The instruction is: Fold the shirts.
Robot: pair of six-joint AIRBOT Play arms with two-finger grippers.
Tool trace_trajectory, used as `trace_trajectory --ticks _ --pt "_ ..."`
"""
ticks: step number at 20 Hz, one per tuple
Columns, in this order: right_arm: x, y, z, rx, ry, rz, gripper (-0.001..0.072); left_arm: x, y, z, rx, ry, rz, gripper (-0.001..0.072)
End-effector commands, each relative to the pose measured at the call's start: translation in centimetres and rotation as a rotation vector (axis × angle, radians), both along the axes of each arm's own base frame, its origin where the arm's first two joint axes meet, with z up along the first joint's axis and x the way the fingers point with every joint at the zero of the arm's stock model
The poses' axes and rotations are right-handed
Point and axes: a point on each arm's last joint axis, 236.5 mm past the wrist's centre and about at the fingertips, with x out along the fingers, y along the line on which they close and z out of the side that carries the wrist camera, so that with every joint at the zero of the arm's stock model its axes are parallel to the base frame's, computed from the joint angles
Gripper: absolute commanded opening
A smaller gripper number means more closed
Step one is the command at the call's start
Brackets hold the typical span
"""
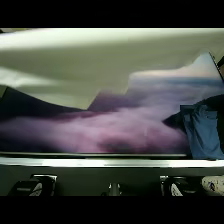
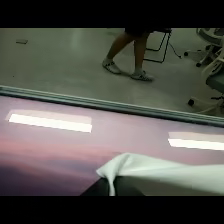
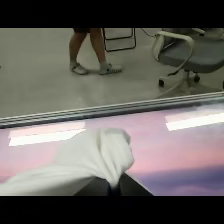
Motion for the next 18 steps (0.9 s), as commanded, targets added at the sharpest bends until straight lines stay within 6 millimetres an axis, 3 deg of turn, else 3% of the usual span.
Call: trace_trajectory --ticks 1,3,5,9,10,11,12,13,15,16,18 --pt "-0.3 -0.5 -3.3 0.003 0.153 -0.018 0.0027 -0.3 0.4 -6.8 0.004 0.137 0.018 0.0026" --pt "1.7 -0.6 -9.6 0.015 0.399 -0.008 0.0027 1.3 0.2 -12.3 0.000 0.240 0.010 0.0026" --pt "4.6 -0.7 -17.2 0.034 0.655 0.005 0.0027 3.2 -0.6 -16.9 -0.035 0.271 -0.009 0.0026" --pt "12.5 1.3 -33.6 0.168 0.946 0.082 0.0028 5.2 -2.6 -24.8 -0.166 0.327 -0.039 0.0026" --pt "13.8 2.6 -37.4 0.254 1.007 0.098 0.0122 5.4 -2.8 -26.5 -0.190 0.350 -0.038 0.0026" --pt "14.6 4.6 -40.1 0.348 1.054 0.145 0.0514 5.5 -2.8 -27.8 -0.194 0.374 -0.034 0.0026" --pt "14.1 6.8 -41.7 0.405 1.120 0.238 0.0672 5.6 -2.8 -28.7 -0.180 0.398 -0.037 0.0026" --pt "12.9 7.9 -42.3 0.444 1.187 0.275 0.0666 5.8 -2.8 -28.9 -0.153 0.403 -0.050 0.0026" --pt "10.0 8.1 -42.5 0.428 1.306 0.314 0.0660 5.9 -2.8 -29.1 -0.112 0.401 -0.069 0.0026" --pt "8.7 8.2 -42.6 0.425 1.357 0.329 0.0610 5.8 -2.8 -29.1 -0.109 0.404 -0.070 0.0026" --pt "6.1 10.0 -44.6 0.420 1.448 0.352 0.0594 5.7 -2.8 -29.2 -0.110 0.411 -0.072 0.0026"
